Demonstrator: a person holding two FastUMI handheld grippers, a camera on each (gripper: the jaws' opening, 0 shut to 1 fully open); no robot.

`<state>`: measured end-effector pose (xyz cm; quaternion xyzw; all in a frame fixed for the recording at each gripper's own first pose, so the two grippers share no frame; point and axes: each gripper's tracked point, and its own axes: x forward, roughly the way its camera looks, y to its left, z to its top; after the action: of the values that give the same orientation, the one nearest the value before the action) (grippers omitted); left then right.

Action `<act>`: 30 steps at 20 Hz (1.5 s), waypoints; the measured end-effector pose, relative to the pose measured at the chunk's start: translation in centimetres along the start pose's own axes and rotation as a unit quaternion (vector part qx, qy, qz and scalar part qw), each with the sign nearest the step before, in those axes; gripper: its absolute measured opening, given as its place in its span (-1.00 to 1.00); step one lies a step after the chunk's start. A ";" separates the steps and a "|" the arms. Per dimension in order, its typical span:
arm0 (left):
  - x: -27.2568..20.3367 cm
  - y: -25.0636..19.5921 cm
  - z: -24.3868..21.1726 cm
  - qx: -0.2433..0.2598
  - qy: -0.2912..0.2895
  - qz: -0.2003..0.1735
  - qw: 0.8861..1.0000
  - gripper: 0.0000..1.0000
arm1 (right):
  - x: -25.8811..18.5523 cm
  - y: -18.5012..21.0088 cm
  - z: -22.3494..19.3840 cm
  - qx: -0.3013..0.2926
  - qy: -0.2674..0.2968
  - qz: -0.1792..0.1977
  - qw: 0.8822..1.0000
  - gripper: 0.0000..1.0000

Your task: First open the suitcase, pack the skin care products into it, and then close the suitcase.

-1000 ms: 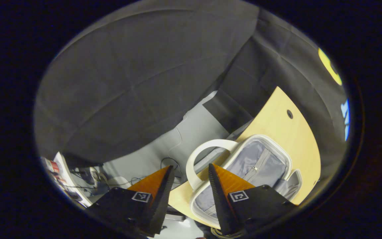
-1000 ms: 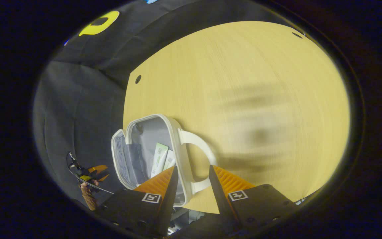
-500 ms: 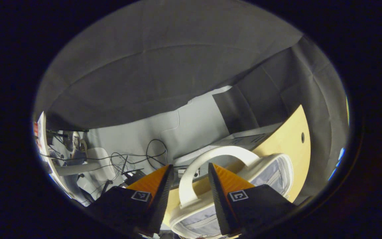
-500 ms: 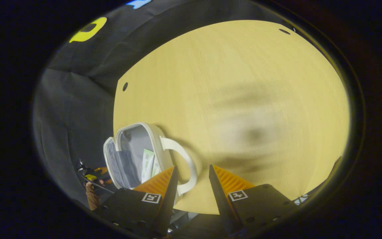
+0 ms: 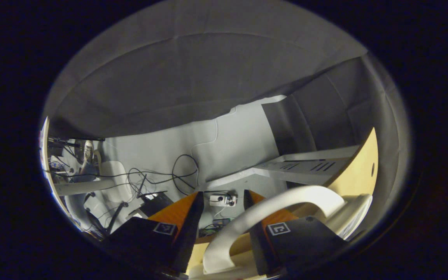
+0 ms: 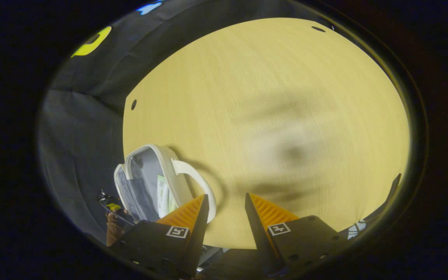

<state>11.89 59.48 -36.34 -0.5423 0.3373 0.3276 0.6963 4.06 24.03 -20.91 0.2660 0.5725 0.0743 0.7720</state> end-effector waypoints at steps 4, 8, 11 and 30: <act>1.6 0.8 -1.5 -0.006 0.029 -0.008 1.000 0.23 | 0.3 -0.1 -0.9 0.018 0.015 -0.004 1.000 0.17; 0.1 0.0 -1.0 0.033 -0.009 -0.002 0.999 -0.14 | 0.1 0.3 -0.8 0.020 0.022 0.003 1.000 0.17; -3.3 -1.5 0.8 0.057 -0.069 -0.010 0.996 -0.26 | 0.0 0.6 -0.8 0.023 0.023 0.012 0.999 0.17; -34.8 -18.1 -14.9 0.322 -0.347 -0.066 0.878 -0.63 | -2.7 -3.1 -0.7 -0.051 0.026 0.096 0.994 0.17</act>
<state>5.64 38.20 -0.70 -0.1604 0.1243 0.3215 0.9249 1.92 20.44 -20.28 0.2781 0.5600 0.1839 0.7584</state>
